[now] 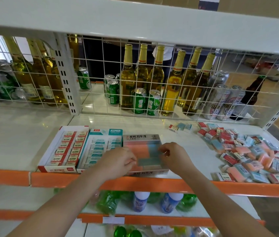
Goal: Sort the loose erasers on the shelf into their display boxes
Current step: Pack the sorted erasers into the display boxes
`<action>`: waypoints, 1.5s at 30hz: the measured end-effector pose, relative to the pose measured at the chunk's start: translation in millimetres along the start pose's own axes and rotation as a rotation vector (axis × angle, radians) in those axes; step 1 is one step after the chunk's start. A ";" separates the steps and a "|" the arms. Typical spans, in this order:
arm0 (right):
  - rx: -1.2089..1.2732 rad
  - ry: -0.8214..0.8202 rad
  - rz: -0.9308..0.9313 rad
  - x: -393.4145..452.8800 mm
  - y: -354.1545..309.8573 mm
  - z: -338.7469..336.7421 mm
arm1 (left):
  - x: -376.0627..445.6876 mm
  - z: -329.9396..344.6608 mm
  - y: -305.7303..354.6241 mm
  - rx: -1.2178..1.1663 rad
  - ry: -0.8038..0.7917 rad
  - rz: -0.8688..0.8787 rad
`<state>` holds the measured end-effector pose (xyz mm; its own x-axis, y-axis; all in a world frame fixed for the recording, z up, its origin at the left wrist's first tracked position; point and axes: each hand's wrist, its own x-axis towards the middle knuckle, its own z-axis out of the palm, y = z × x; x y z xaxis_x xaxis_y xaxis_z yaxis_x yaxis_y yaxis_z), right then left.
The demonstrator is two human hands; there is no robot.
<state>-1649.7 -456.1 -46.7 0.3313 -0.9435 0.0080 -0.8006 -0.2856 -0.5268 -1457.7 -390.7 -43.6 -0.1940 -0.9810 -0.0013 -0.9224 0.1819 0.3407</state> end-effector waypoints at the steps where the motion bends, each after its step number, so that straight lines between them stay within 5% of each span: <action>1: -0.032 -0.004 0.007 0.0 3.2 -1.3 | 0.5 -0.3 0.5 0.030 -0.041 0.024; 9: -0.092 -0.022 0.014 -4.2 4.5 1.1 | 8.9 2.7 2.1 0.237 -0.226 0.087; 22: -0.072 -0.051 0.070 -3.7 7.5 0.2 | 10.5 -0.6 8.3 0.398 -0.226 0.071; 45: -0.075 -0.074 0.074 -6.8 6.2 -1.3 | 16.0 -2.8 8.6 0.172 -0.260 0.096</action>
<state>-1657.5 -451.7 -48.9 0.3032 -0.9484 -0.0925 -0.8583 -0.2296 -0.4589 -1467.9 -405.0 -38.1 -0.3412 -0.9128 -0.2245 -0.9343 0.3032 0.1874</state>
